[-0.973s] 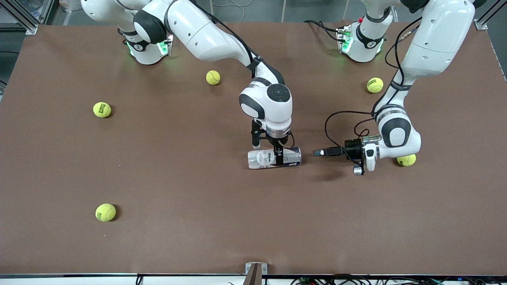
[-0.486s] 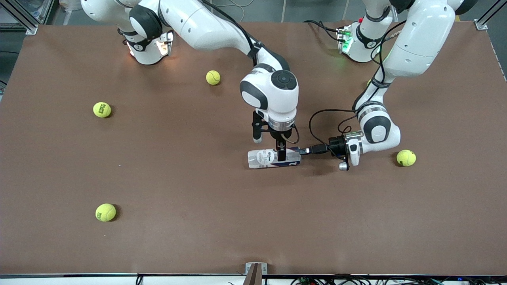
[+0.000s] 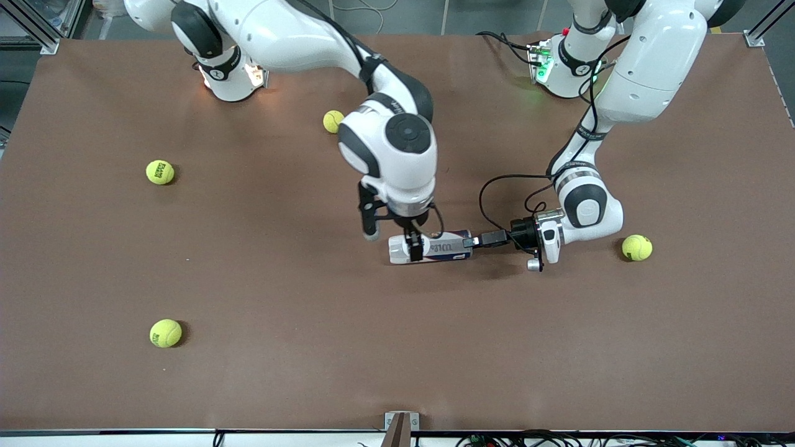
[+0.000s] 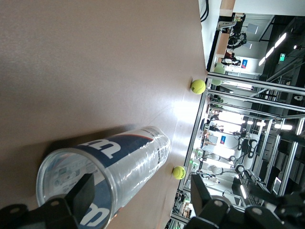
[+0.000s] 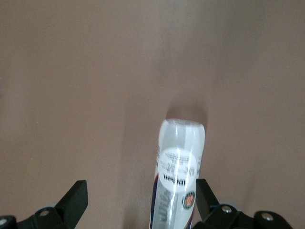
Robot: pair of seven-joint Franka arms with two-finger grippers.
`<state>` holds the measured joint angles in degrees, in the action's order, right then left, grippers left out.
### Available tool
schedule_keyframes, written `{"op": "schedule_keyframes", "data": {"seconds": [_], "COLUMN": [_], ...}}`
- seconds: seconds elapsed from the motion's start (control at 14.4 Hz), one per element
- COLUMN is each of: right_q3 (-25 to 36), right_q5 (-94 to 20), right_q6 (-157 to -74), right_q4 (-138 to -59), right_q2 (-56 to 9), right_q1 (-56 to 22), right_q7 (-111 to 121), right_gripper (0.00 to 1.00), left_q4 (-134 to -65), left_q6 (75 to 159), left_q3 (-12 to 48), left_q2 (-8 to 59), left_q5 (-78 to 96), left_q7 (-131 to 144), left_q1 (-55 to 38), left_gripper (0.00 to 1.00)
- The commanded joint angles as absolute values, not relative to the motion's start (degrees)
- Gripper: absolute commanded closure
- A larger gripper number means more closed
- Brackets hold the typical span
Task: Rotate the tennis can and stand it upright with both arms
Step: 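Grasp the can end with the left gripper while the right gripper releases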
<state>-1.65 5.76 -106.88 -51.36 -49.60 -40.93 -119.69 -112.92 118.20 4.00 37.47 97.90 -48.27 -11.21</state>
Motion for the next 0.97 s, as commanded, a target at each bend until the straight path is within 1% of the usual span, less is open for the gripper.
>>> {"op": "schedule_keyframes", "data": {"seconds": [0.0, 0.07, 0.14, 0.35, 0.49, 0.63, 0.76, 0.83, 0.9], "right_q3": [-4.39, -4.22, -4.13, -4.22, -4.13, -4.04, -3.78, -3.69, -3.60], "right_q5": [5.19, 3.79, 2.13, 0.26, -0.35, -0.35, -0.18, 0.43, 0.61], "right_q6": [-102.06, -100.47, -98.72, -94.49, -94.22, -94.31, -93.09, -91.68, -90.97], "right_q4": [-53.52, -53.79, -54.49, -58.08, -65.09, -70.20, -72.07, -72.07, -72.07], "right_q2": [-43.87, -42.29, -41.06, -37.19, -32.37, -29.02, -27.25, -26.90, -26.72], "right_q1": [-35.35, -33.85, -31.40, -23.84, -17.96, -12.68, -7.93, -6.08, -4.15], "right_q7": [-104.83, -99.02, -92.96, -74.51, -59.40, -46.29, -34.51, -29.15, -25.00], "right_gripper": [0.00, 0.00, 0.00, 0.00, 0.00, 0.00, 0.00, 0.00, 0.00], "left_q4": [-112.15, -112.15, -112.15, -112.06, -112.06, -111.71, -108.47, -107.33, -105.75], "left_q6": [119.53, 119.53, 119.53, 119.62, 119.71, 119.79, 119.79, 119.79, 119.79], "left_q3": [4.04, 3.96, 3.96, 3.96, 3.96, 3.96, 3.61, 3.43, 3.51], "left_q2": [38.06, 38.06, 38.06, 38.06, 38.06, 37.80, 37.01, 35.52, 34.99], "left_q5": [99.58, 99.49, 99.49, 99.49, 99.49, 99.49, 98.70, 97.05, 92.85], "left_q7": [-49.31, -49.31, -49.39, -49.39, -50.00, -50.01, -46.69, -43.71, -40.20], "left_q1": [-12.22, -12.22, -12.22, -12.22, -12.22, -12.04, -11.87, -11.69, -11.25], "left_gripper": [0.80, 0.96, 1.00, 1.00, 1.00, 1.00, 1.00, 1.00, 1.00]}}
